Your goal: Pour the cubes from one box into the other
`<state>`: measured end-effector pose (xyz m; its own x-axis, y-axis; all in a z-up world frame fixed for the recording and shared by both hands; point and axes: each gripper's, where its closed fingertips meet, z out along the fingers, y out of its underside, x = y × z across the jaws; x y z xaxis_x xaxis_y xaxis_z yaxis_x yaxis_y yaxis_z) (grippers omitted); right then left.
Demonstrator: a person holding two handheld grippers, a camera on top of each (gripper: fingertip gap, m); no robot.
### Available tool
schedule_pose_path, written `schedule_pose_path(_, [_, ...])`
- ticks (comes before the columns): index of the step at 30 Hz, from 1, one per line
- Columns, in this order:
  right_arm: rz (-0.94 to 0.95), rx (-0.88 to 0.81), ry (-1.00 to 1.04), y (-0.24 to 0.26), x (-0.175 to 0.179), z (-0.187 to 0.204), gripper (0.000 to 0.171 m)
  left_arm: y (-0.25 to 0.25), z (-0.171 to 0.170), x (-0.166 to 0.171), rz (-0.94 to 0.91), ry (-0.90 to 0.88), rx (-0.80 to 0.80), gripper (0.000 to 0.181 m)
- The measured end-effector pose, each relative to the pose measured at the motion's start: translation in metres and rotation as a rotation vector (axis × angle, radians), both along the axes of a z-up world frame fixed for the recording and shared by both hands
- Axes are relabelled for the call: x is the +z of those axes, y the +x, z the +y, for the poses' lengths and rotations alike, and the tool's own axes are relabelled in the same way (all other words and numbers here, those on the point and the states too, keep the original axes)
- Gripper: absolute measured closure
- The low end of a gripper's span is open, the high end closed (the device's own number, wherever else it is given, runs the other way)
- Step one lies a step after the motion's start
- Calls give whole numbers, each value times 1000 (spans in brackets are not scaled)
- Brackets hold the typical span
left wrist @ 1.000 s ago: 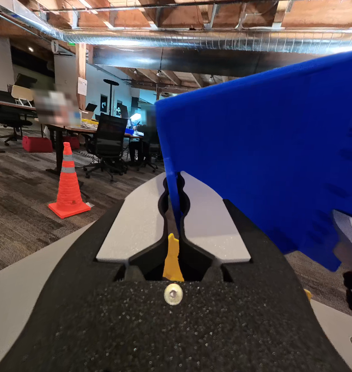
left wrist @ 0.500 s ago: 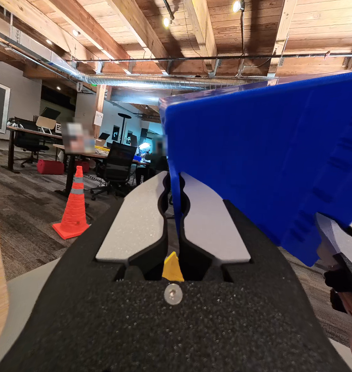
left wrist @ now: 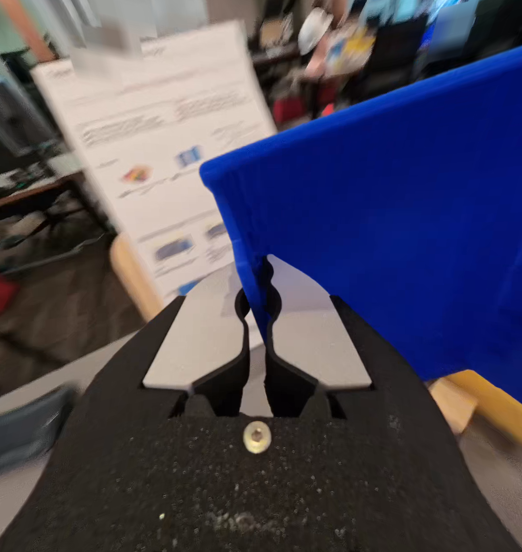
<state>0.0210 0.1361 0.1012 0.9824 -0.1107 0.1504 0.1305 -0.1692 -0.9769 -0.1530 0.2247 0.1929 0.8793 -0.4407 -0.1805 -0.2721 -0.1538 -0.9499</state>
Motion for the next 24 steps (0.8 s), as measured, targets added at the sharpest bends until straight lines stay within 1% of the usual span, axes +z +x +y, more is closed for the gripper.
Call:
schedule_pose_path(2, [78, 136, -121, -71, -26, -4, 168, -71, -13, -20, 106, -99, 119, 176])
schedule_pose_path(4, [88, 248, -241, -137, -54, -13, 167, -142, -29, -49, 181, -228, 214, 175])
schedule_pose_path(6, [106, 351, -379, -199, -85, -21, 168, -207, -40, -85, 234, -378, 290, 175])
schedule_pose_path(9, [79, 466, -616, -276, -134, -34, 166, -287, -45, -150, 287, -645, 354, 175])
schedule_pose_path(11, [58, 511, -771, -311, -165, -38, 165, -324, -43, -189, 279, -796, 357, 176])
schedule_pose_path(12, [46, 535, -831, -325, -177, -38, 165, -338, -40, -207, 280, -852, 359, 176])
schedule_pose_path(14, [41, 532, -937, -344, -194, -33, 164, -360, -31, -234, 275, -932, 361, 176])
schedule_pose_path(16, [66, 536, -1015, -357, -200, -24, 165, -376, -21, -256, 283, -991, 378, 176])
schedule_pose_path(20, [85, 558, -1126, -366, -209, -1, 164, -387, 4, -291, 252, -1066, 343, 176])
schedule_pose_path(24, [215, 646, -1179, -375, -217, 19, 161, -393, 27, -323, 194, -1119, 326, 177])
